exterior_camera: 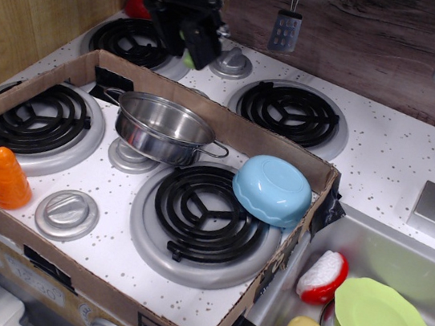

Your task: Put broccoli in pot

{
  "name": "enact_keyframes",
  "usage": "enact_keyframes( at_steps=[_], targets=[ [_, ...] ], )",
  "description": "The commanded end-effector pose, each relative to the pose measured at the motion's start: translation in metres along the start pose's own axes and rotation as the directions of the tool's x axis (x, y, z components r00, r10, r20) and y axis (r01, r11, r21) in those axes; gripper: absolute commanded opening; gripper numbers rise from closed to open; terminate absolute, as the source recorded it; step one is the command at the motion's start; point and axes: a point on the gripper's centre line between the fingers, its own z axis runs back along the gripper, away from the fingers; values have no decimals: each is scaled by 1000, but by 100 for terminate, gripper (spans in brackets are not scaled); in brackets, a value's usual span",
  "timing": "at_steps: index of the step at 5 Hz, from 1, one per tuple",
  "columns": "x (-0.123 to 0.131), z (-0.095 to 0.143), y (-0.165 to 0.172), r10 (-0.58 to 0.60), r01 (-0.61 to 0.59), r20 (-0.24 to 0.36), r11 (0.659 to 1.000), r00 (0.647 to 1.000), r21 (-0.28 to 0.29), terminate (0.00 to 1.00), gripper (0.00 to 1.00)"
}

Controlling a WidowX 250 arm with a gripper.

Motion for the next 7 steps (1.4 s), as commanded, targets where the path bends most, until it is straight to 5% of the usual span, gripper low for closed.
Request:
enact_keyframes(
  at_steps=[1,6,7],
  targets=[
    [-1,12,3,13,-13,-9,999,1000,38,0,100],
    [-1,15,-2,29,-28,-14,999,999,39,0,100],
    [-1,15,-2,29,-28,-14,999,999,39,100,100]
  ],
)
